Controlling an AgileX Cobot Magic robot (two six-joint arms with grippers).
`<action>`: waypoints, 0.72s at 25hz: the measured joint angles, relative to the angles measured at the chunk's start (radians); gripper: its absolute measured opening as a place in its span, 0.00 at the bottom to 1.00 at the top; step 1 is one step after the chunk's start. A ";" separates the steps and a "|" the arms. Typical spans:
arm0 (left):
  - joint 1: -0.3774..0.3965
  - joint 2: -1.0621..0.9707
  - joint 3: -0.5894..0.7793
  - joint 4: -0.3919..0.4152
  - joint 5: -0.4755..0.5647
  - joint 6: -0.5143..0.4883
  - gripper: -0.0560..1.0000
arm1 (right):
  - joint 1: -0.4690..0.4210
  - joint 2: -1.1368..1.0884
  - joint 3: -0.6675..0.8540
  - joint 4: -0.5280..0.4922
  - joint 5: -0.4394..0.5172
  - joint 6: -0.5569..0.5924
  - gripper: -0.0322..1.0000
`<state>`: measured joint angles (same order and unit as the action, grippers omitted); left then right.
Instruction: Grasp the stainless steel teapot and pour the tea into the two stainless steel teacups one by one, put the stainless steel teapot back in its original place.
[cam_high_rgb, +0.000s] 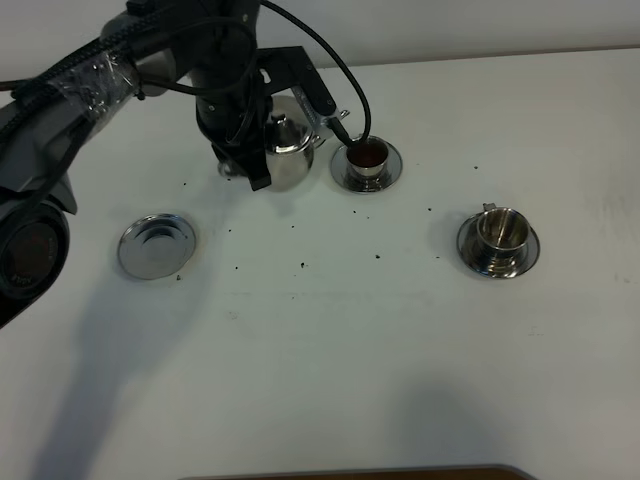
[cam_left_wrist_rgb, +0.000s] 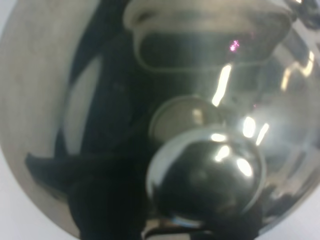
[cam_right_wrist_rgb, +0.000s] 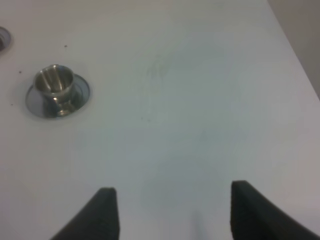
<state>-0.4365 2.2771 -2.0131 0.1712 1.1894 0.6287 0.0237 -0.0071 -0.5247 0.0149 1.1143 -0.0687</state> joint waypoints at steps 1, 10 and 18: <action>0.006 0.000 0.000 -0.026 0.003 -0.015 0.29 | 0.000 0.000 0.000 0.000 0.000 0.000 0.50; 0.026 0.000 0.026 -0.135 -0.044 -0.136 0.29 | 0.000 0.000 0.000 0.000 0.000 -0.001 0.50; 0.026 -0.011 0.053 -0.151 -0.073 -0.137 0.29 | 0.000 0.000 0.000 0.000 0.000 -0.001 0.50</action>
<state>-0.4102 2.2659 -1.9598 0.0199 1.1165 0.4916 0.0237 -0.0071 -0.5247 0.0149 1.1143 -0.0697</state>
